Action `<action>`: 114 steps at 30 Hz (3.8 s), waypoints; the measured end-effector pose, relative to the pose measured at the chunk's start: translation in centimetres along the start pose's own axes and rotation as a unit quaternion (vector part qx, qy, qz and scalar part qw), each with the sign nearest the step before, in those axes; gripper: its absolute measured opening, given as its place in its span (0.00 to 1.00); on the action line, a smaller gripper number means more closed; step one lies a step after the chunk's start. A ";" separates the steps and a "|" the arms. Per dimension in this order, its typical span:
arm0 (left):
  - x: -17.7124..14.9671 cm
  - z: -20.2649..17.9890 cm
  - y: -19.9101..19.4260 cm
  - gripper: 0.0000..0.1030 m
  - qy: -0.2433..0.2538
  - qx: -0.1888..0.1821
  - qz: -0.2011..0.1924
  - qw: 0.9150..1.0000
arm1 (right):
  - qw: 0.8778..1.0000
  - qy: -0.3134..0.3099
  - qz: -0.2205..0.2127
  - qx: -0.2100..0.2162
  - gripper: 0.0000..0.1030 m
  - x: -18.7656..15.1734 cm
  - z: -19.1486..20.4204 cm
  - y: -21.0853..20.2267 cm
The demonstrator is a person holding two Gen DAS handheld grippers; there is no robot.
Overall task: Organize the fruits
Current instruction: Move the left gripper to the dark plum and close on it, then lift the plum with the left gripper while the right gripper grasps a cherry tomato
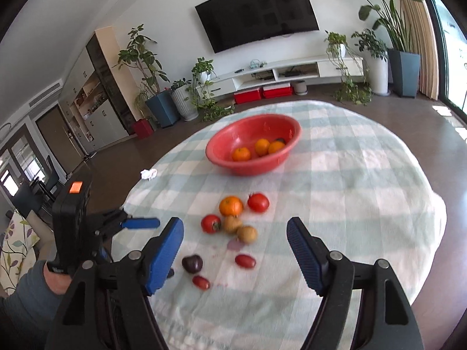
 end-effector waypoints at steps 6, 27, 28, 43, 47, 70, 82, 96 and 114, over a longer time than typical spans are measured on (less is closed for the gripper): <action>0.3 -0.1 2.0 0.87 0.074 -0.006 0.048 0.996 | 1.000 -0.001 0.027 -0.006 0.74 -2.6 0.0 0.6; 1.6 -2.0 5.9 0.62 0.208 -0.092 0.098 0.969 | 0.999 -0.012 0.043 0.009 0.74 -3.6 0.9 1.0; 1.5 -2.1 5.9 0.60 0.212 -0.097 0.100 0.967 | 0.999 -0.013 0.042 0.009 0.74 -3.6 0.9 1.0; 1.4 -1.8 5.6 0.36 0.221 -0.107 0.102 0.964 | 0.998 -0.030 0.058 -0.001 0.74 -3.9 1.4 1.5; 1.6 -1.3 5.7 0.28 0.209 -0.106 0.101 0.967 | 0.997 -0.042 0.065 -0.007 0.74 -4.1 1.7 1.7; 0.0 5.2 -2.1 0.27 -0.104 -0.013 -0.059 0.993 | 0.980 -0.125 0.141 -0.065 0.49 -5.2 6.0 9.1; -0.9 4.5 -1.3 0.27 -0.158 -0.013 -0.082 0.984 | 0.970 -0.160 0.149 -0.102 0.33 -5.6 6.8 10.0; -1.1 4.5 -1.0 0.27 -0.154 -0.010 -0.082 0.985 | 0.966 -0.177 0.150 -0.113 0.22 -5.7 7.6 10.3; 2.7 7.0 -4.0 0.27 -0.152 0.004 -0.113 0.982 | 0.992 -0.069 0.037 -0.095 0.22 4.5 -0.1 2.9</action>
Point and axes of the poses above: each gripper's, at about its wrist camera, not at the fingertips, and y roughly the way its jaws point, z to its left, x to its top, the point moved 4 cm from there along y, roughly the way its jaws point, and after that the axes turned 6 degrees about z, right-handed, at the moved point
